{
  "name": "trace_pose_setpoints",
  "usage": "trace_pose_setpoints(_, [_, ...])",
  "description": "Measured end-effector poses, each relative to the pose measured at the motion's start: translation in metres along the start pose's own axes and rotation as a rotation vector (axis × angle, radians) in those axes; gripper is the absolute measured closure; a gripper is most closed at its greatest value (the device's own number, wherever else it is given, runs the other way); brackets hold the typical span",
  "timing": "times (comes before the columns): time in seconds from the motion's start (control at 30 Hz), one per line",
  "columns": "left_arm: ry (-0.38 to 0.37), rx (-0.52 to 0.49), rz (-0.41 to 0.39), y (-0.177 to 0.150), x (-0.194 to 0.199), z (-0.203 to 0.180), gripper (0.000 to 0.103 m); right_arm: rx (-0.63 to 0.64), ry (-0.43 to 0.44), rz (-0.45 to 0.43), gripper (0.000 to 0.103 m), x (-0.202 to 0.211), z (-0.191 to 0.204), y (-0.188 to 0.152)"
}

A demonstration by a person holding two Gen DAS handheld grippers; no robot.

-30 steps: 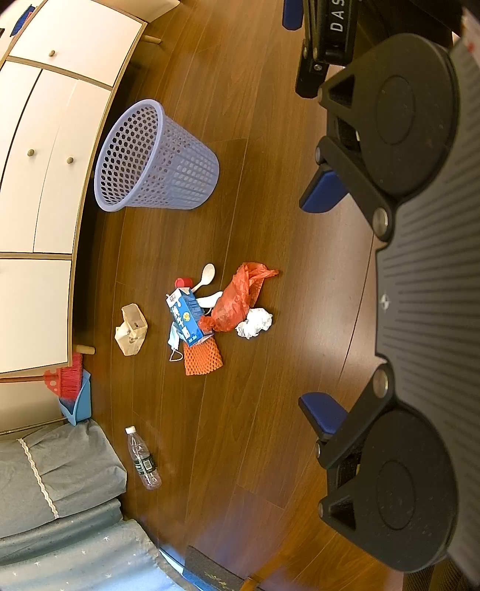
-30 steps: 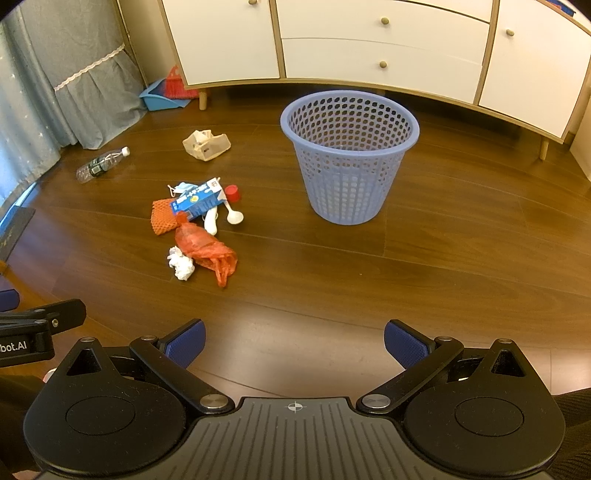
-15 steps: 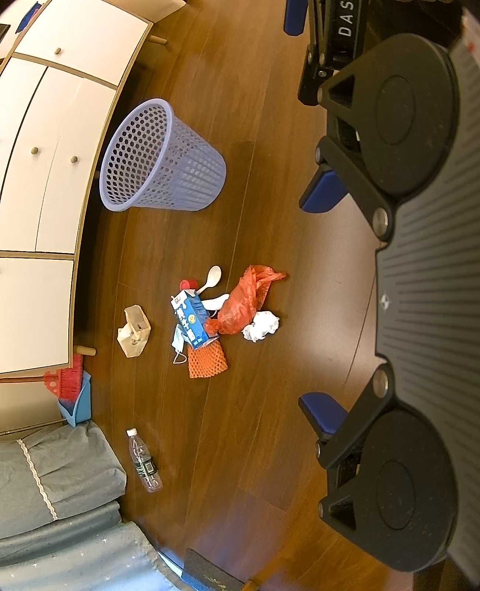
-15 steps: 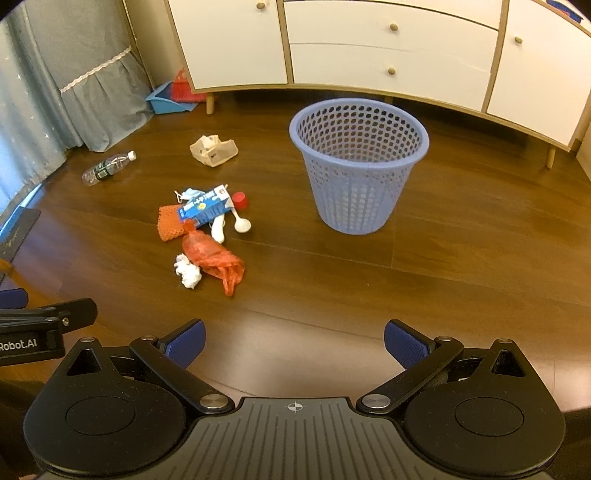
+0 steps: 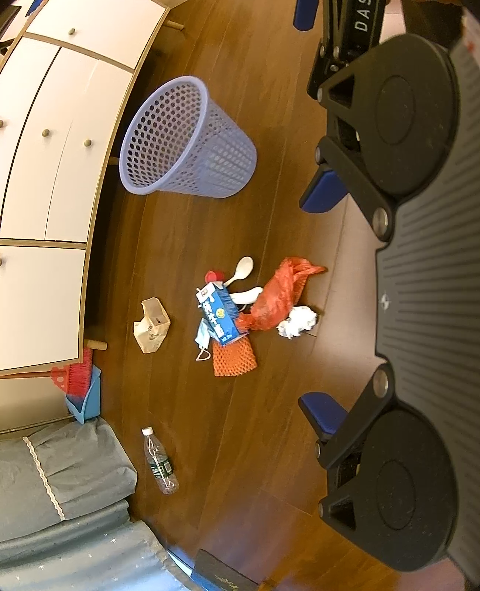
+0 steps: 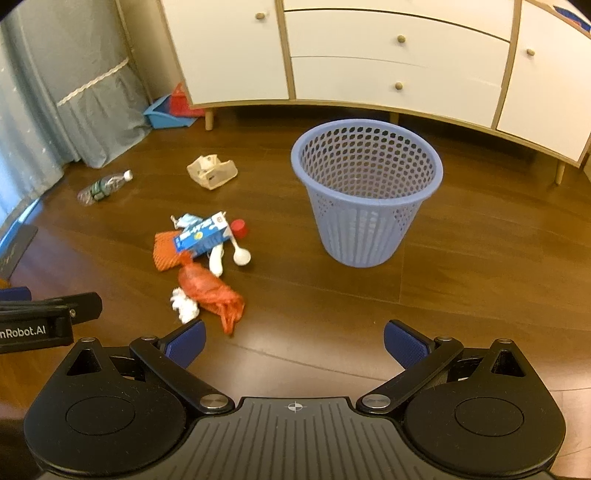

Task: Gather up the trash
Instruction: 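Move the right tool toward the lavender mesh wastebasket, then grasp the wastebasket rim with the right tool and lift it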

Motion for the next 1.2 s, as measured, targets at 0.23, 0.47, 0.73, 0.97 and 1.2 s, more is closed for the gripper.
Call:
trace_pose_setpoints(0.23, [0.004, 0.018, -0.005, 0.022, -0.033, -0.011, 0.001, -0.134, 0.000, -0.027, 0.019, -0.021, -0.034, 0.022])
trace_pose_setpoints(0.47, [0.025, 0.035, -0.011, 0.039, -0.073, -0.015, 0.001, -0.266, -0.057, -0.095, 0.019, -0.048, -0.086, 0.045])
trace_pose_setpoints(0.73, [0.066, 0.020, -0.005, 0.051, -0.121, -0.016, 0.001, -0.441, -0.033, -0.193, 0.034, -0.074, -0.136, 0.060])
trace_pose_setpoints(0.97, [0.082, 0.034, 0.036, 0.052, -0.155, -0.008, 0.001, -0.527, -0.057, -0.251, 0.046, -0.095, -0.166, 0.079])
trace_pose_setpoints(1.2, [0.113, 0.039, 0.069, 0.044, -0.182, -0.003, 0.001, -0.617, -0.067, -0.315, 0.056, -0.111, -0.198, 0.084])
Point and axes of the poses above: each gripper's, at about its wrist camera, not at the fingertips, and x roughly against the way its jaws point, z to its left, y to its top, the point moved 2 cm from there along -x, roughly the way its jaws point, and after that the axes turned 11 degrees about y, right-handed, at the moved point
